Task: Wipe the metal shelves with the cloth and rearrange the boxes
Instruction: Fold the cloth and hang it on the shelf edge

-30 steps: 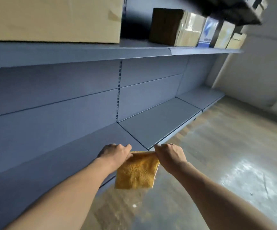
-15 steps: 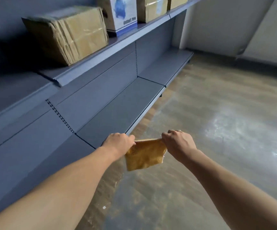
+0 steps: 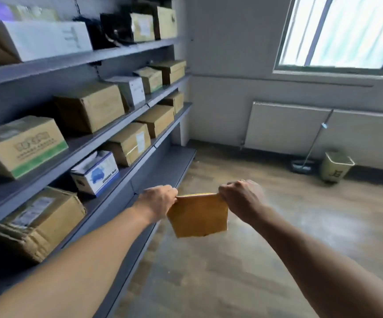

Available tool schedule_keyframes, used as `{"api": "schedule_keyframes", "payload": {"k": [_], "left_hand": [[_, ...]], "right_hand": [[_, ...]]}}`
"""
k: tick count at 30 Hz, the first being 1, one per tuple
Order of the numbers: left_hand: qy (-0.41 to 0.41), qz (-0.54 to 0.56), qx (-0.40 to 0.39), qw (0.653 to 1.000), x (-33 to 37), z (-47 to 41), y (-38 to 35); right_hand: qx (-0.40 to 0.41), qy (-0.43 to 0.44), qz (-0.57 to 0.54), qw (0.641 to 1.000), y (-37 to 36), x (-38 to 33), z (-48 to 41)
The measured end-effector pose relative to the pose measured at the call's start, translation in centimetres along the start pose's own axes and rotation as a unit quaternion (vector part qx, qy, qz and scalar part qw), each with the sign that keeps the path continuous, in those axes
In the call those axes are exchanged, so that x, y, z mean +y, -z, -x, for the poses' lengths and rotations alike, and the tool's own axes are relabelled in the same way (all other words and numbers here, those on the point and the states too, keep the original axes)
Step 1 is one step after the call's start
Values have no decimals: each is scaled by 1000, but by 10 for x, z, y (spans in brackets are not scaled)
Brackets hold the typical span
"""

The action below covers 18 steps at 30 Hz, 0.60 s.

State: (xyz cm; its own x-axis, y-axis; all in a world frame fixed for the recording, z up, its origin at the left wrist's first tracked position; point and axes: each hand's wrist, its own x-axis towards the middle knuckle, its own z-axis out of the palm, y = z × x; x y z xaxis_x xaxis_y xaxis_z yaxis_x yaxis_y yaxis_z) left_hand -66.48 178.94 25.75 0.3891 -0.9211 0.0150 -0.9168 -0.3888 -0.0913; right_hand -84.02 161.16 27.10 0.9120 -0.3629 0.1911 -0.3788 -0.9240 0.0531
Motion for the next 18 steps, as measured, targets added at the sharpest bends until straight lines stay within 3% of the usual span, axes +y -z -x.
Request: {"api": "schedule_keyframes", "payload": {"k": [7, 12, 18], "left_hand": [[-51, -26, 113, 992, -7, -87, 132], [-71, -7, 173, 982, -28, -170, 170], [-73, 59, 224, 970, -59, -297, 200]], "right_hand": [[91, -26, 22, 995, 125, 83, -58], [150, -32, 53, 987, 149, 136, -115], [159, -31, 88, 983, 180, 202, -226]]}}
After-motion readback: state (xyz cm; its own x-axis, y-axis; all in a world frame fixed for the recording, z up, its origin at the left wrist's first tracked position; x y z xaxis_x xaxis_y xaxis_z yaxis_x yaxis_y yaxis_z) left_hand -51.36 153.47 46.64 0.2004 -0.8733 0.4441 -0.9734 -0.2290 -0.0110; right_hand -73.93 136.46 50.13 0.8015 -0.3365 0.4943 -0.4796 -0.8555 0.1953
